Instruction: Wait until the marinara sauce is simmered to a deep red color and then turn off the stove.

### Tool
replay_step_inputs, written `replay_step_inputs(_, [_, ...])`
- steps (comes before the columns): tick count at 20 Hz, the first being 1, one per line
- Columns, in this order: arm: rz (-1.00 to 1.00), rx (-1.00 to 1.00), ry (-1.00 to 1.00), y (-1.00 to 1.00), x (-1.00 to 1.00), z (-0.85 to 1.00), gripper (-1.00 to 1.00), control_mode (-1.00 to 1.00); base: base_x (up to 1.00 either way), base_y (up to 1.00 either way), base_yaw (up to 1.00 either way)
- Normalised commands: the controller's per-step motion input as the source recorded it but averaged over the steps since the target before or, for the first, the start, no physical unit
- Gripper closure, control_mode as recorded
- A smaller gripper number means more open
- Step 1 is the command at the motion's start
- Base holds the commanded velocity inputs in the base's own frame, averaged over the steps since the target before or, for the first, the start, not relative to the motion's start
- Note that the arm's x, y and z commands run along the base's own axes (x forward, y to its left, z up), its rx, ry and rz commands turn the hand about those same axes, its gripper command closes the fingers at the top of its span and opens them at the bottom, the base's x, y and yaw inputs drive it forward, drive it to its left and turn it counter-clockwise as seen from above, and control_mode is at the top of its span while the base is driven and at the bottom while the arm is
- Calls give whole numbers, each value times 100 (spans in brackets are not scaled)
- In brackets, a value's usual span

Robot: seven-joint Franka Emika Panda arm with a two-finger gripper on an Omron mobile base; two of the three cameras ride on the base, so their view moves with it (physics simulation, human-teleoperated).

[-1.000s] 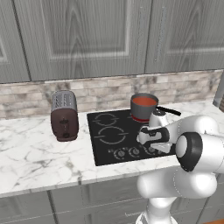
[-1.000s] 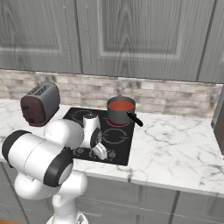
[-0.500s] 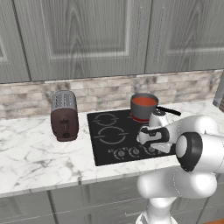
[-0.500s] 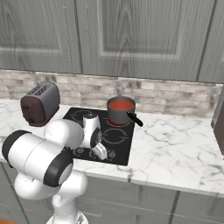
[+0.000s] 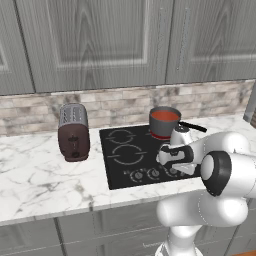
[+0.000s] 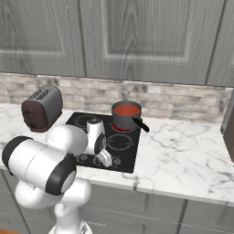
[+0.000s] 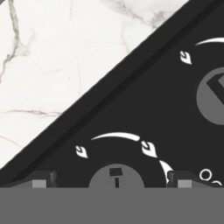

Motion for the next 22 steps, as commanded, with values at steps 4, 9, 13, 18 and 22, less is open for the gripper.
replay_step_inputs(4, [0,0,0,0,0,0,-100,-100,0,0,0])
replay_step_inputs(9, [0,0,0,0,0,0,-100,-100,0,0,0])
replay_step_inputs(13, [0,0,0,0,0,0,-100,-100,0,0,0])
replay_step_inputs(18, [0,0,0,0,0,0,-100,-100,0,0,0])
replay_step_inputs(22, [0,0,0,0,0,0,-100,-100,0,0,0])
